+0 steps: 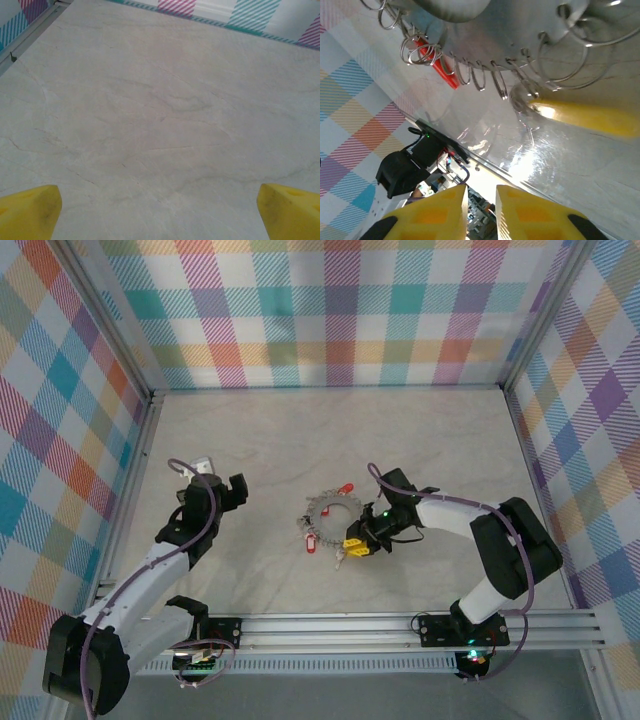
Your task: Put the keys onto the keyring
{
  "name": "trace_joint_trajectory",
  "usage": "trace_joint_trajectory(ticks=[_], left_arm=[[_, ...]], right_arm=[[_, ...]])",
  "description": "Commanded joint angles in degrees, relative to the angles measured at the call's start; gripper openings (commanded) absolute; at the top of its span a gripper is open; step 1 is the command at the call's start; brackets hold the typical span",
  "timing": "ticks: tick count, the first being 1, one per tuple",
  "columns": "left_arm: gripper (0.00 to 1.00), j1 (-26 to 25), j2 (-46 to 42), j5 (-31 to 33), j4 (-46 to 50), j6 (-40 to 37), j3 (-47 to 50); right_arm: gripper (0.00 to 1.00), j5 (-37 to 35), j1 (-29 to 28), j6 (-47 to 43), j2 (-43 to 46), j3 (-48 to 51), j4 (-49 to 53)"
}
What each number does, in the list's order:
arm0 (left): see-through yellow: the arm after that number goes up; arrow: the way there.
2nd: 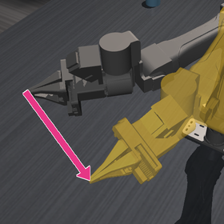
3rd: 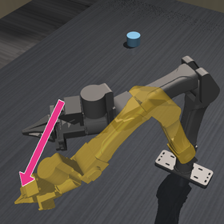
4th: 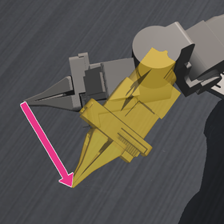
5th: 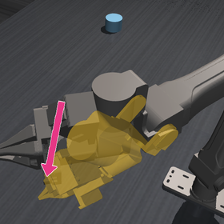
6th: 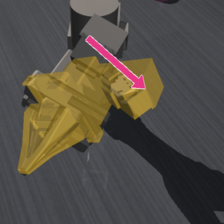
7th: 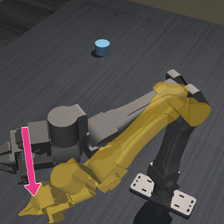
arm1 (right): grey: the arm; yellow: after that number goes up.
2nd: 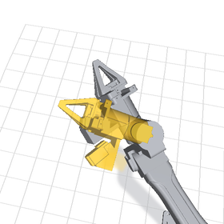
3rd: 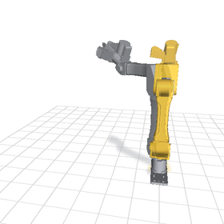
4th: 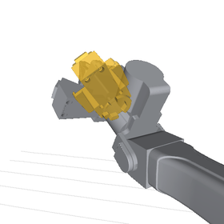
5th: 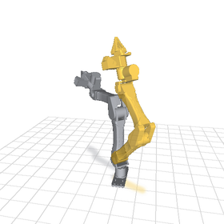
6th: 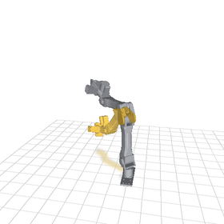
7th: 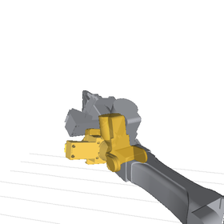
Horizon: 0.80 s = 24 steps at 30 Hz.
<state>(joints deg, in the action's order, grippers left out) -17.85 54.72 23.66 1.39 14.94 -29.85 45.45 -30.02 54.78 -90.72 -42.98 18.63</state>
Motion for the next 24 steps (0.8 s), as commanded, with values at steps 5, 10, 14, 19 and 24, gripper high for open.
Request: trace_joint_trajectory(ticks=[5, 10, 14, 19, 24], left_arm=[[1.0, 0.6, -0.3, -0.2, -2.3, -10.7, -0.4], [1.0, 0.6, 0.1, 0.4, -0.9, -14.6, -1.0], [1.0, 0.6, 0.0, -0.3, -5.5, -17.6, 1.3], [1.0, 0.6, 2.0, -1.9, -13.3, -20.3, 4.8], [1.0, 1.5, 6.7, -2.5, -20.8, -21.3, 7.2]], right_arm=[[0.33, -6.7, 1.0, -9.2, 6.3, -1.0, 8.0], [0.41, -21.1, 1.2, -16.4, 18.4, -7.8, 12.3], [0.78, -39.7, 1.4, -24.2, 29.5, -10.5, 12.5], [1.0, -55.5, 1.4, -42.7, 44.6, 0.2, -5.6], [1.0, -59.9, 1.4, -66.9, 55.2, 17.5, -29.6]])
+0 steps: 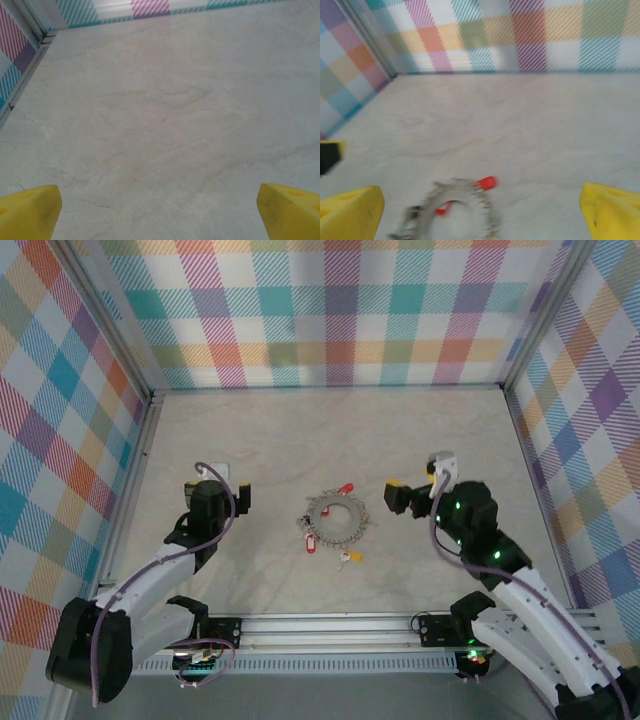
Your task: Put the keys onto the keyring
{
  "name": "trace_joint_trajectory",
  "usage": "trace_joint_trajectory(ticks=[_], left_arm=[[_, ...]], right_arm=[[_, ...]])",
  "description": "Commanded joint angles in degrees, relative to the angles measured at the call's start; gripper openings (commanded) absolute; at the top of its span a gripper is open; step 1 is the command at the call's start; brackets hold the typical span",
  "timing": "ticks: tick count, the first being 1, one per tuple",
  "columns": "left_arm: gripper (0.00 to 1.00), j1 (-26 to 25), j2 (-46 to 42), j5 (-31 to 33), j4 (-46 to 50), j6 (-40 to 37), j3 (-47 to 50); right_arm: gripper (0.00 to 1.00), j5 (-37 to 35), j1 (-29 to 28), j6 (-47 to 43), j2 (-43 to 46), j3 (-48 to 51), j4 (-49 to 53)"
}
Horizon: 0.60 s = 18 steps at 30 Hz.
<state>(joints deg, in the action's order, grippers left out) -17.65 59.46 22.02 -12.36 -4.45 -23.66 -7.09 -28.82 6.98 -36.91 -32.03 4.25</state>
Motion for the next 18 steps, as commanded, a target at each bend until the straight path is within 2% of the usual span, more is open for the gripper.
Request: trace_joint_trajectory(ticks=[1, 3, 5, 10, 11, 14, 18], left_arm=[[1.0, 1.6, 3.4, -1.4, -9.2, -1.9, 1.5], [1.0, 2.5, 5.9, -3.2, -13.8, -1.1, 2.8], [1.0, 3.3, 8.7, -4.7, -18.9, 0.0, 3.8], [1.0, 4.6, 16.1, -6.7, -27.5, 1.4, 4.0], [1.0, 4.8, 16.6, -6.8, -25.0, 1.2, 2.5], [1.0, 6.3, 18.9, -6.2, -26.9, 0.5, 1.7], [1.0, 9.6, 21.6, -11.1, -31.5, 0.1, 2.1]], right_arm=[[1.0, -9.7, 0.3, -21.3, 1.7, 8.6, -18.1], [1.0, -13.7, 0.9, -23.3, 0.1, 10.3, -20.1], [1.0, -13.6, 2.4, -24.2, -2.5, 11.9, -22.6], [1.0, -6.2, 12.2, -14.3, -11.1, 17.8, -34.1], [1.0, -6.2, 14.1, -13.3, -14.1, 17.5, -34.2], [1.0, -5.3, 17.2, -13.2, -22.2, 18.2, -40.8], [1.0, -1.8, 21.8, -8.0, -33.3, 19.6, -54.0]])
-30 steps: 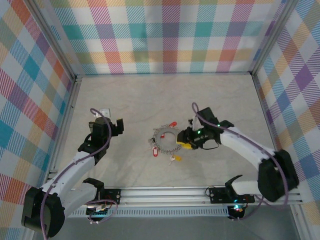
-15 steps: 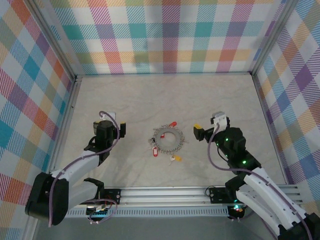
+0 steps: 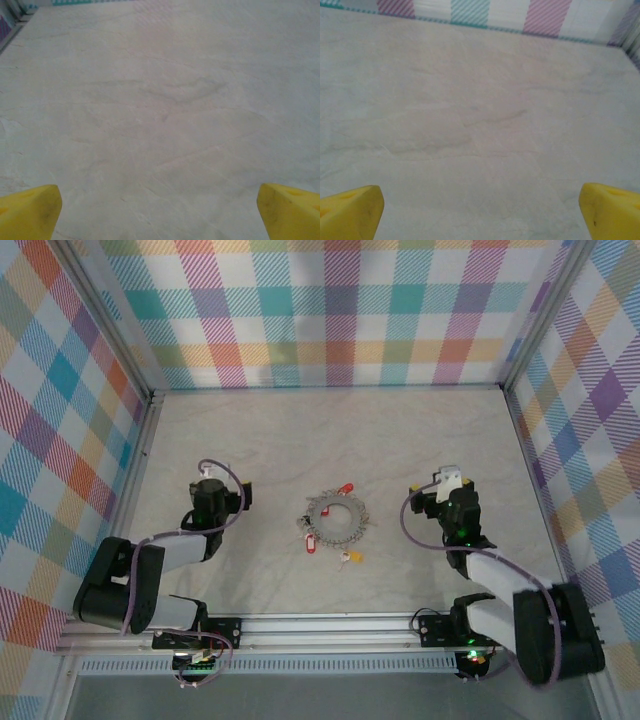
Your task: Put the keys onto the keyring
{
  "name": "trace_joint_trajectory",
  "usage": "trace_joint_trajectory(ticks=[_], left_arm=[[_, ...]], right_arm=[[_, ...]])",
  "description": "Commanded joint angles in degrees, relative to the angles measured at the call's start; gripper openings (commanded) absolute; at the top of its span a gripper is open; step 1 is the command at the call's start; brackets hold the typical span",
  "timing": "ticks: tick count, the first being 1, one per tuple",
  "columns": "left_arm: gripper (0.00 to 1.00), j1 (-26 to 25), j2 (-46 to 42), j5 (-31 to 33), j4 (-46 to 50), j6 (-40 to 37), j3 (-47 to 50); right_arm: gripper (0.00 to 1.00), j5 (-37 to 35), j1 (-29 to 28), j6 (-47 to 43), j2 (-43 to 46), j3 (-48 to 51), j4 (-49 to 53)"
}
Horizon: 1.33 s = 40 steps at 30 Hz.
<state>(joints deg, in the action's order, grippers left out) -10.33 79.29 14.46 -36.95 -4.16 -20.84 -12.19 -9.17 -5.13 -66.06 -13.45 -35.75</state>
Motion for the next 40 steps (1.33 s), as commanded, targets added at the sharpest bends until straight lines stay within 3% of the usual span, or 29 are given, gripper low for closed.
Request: trace_joint_trajectory(ticks=[1, 6, 8, 14, 40], left_arm=[[1.0, 3.1, 3.5, -4.5, -10.1, 0.1, 0.1], [1.0, 3.8, 10.3, -4.7, -20.2, 0.8, 2.3], [1.0, 3.8, 10.0, -6.2, -13.6, 0.2, -0.7], [1.0, 5.8, 10.4, -10.3, -9.2, 1.2, -3.3], [1.0, 5.8, 10.5, -10.3, -9.3, 1.2, -3.3]], right_arm=[[1.0, 3.8, 2.7, 3.6, -6.3, 1.2, -17.2], [1.0, 6.9, 3.8, 1.9, -16.4, -2.0, -22.4], [1.0, 7.3, 3.8, 1.1, -23.2, -1.9, -30.0], [1.0, 10.9, 6.6, 3.7, -21.8, -8.3, -15.1], [1.0, 12.2, 7.3, 4.2, -21.9, -9.1, -13.7]])
